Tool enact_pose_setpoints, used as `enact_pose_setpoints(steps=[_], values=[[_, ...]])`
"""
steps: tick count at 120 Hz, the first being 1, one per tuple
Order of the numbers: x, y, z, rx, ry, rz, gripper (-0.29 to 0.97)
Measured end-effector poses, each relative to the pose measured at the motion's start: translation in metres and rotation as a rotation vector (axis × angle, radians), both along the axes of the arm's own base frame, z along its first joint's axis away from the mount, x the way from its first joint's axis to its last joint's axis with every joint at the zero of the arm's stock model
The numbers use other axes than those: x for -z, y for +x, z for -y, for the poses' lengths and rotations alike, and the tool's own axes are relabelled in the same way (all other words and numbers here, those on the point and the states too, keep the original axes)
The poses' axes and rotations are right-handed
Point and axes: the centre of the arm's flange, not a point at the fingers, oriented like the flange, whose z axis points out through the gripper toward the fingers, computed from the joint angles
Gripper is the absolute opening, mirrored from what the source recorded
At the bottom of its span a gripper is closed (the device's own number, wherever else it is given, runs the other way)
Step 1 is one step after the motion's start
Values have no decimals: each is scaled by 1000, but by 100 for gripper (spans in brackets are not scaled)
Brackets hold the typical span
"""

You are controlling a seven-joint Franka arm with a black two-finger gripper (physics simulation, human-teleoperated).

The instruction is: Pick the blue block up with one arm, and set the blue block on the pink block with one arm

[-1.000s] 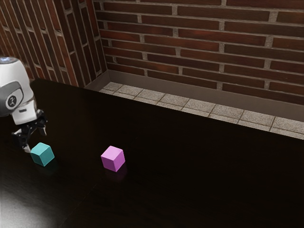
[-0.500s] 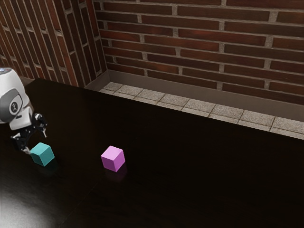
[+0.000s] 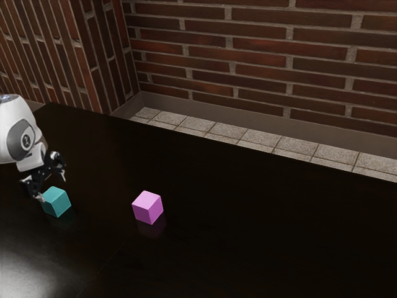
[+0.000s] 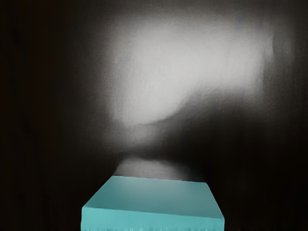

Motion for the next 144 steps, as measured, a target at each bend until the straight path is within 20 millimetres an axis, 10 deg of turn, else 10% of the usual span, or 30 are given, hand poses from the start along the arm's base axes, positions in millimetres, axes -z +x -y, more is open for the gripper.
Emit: enact_pose_setpoints(steps=[106,144], values=[[60,6,-17,-21,-81,-54,67],[55,6,-21,-34,-85,-35,39]])
